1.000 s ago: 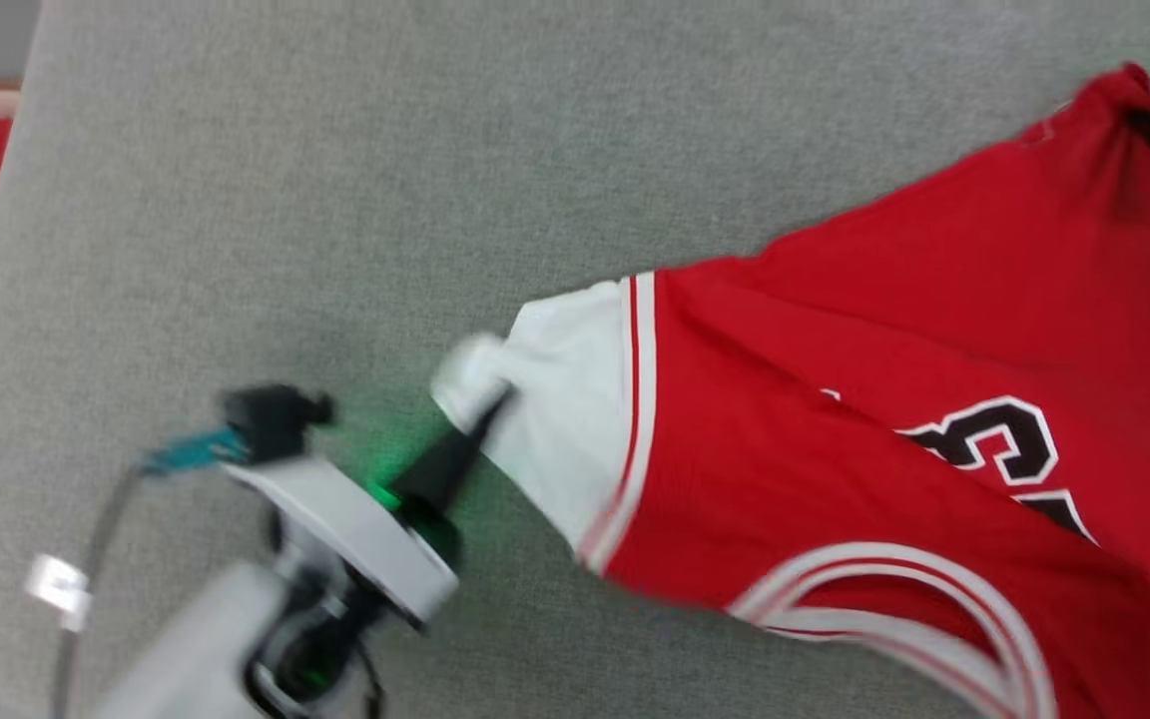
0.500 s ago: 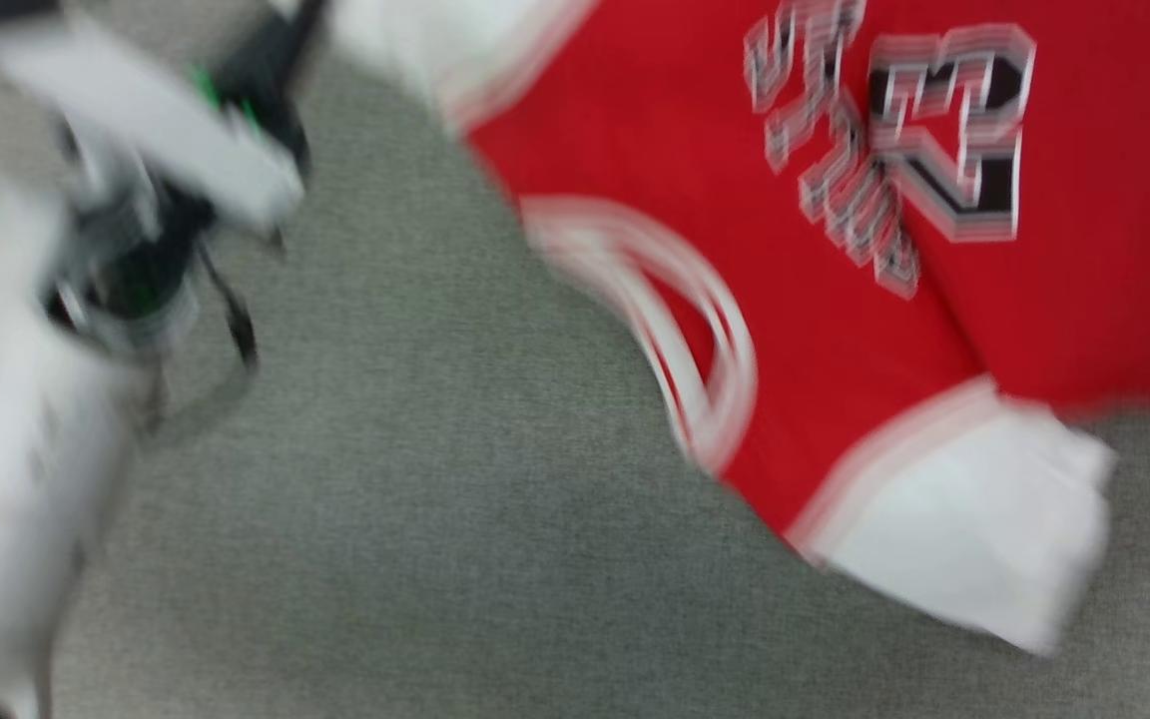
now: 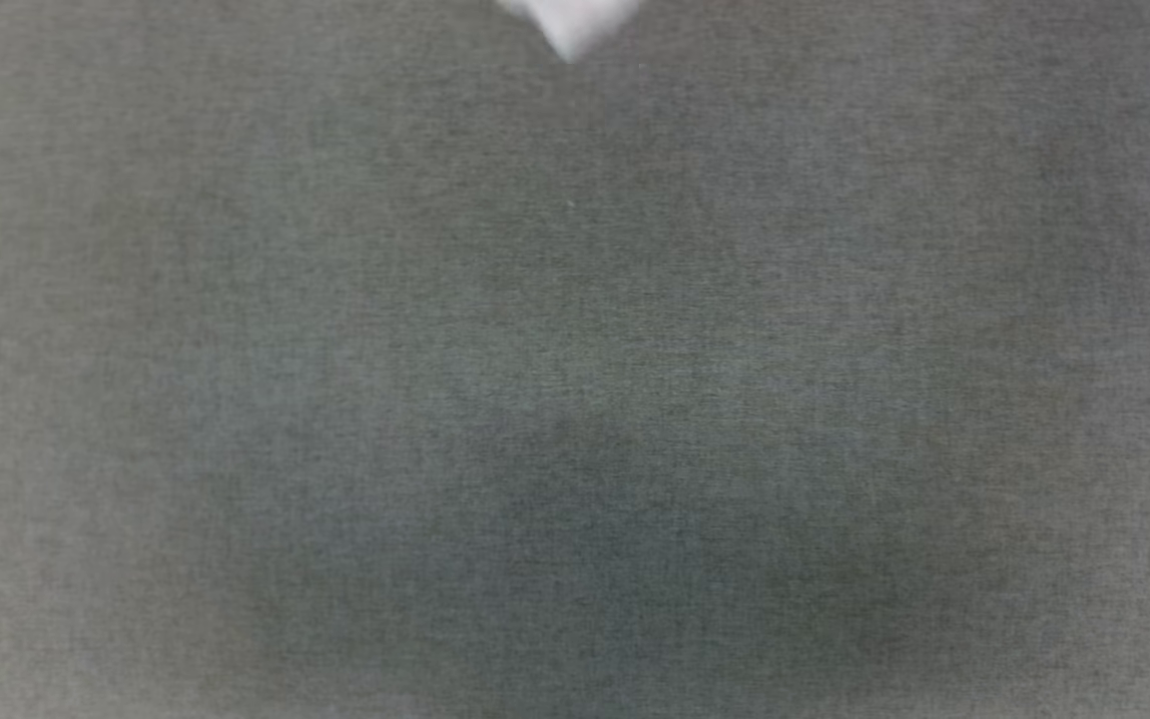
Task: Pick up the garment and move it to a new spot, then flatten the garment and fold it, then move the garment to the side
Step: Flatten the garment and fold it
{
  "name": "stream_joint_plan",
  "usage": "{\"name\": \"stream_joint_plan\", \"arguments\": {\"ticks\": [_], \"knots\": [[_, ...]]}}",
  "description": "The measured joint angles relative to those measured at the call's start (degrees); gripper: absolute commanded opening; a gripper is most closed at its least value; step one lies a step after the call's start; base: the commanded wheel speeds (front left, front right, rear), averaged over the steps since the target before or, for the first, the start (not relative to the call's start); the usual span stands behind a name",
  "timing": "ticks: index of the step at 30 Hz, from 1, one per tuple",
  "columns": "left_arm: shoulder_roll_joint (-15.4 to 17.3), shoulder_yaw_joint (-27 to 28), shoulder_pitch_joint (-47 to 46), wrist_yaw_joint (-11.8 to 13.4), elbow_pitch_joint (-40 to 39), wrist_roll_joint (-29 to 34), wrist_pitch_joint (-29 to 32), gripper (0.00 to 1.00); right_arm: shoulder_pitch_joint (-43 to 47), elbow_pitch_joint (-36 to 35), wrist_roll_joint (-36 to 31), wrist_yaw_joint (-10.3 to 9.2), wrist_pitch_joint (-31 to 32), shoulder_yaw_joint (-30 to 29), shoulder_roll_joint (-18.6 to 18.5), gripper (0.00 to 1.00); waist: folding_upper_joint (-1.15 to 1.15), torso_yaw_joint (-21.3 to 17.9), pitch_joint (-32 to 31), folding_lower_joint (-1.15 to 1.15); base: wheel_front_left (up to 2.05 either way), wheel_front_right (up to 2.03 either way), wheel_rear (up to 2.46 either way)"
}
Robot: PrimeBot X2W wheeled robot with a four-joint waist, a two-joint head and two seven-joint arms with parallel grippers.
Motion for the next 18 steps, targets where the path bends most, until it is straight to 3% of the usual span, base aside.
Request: {"name": "stream_joint_plan", "arguments": {"ticks": [5, 10, 18], "knots": [[-0.82, -1.59, 0.27, 0.01, -1.63, -3.71, -1.12, 0.00, -0.34, 2.75, -0.34, 0.03, -0.90, 1.46, 0.31, 0.00, 0.00, -0.22, -0.71, 0.00, 0.00, 0.00, 0.00], [-0.09, -4.30, 11.70, 0.02, -9.56, -9.65, -1.87, 0.00, 6.36, 1.21, 3.25, -0.07, -0.59, 6.64, -0.40, 0.00, 0.00, 0.52, -1.53, 0.00, 0.00, 0.00, 0.00], [5.55, -8.83, 36.75, 0.03, -23.57, -12.17, -3.74, 0.00, 29.21, -14.71, 15.01, -0.12, 4.00, 19.45, -7.60, 0.00, 0.00, 0.88, -3.57, 0.00, 0.00, 0.00, 0.00]]}}
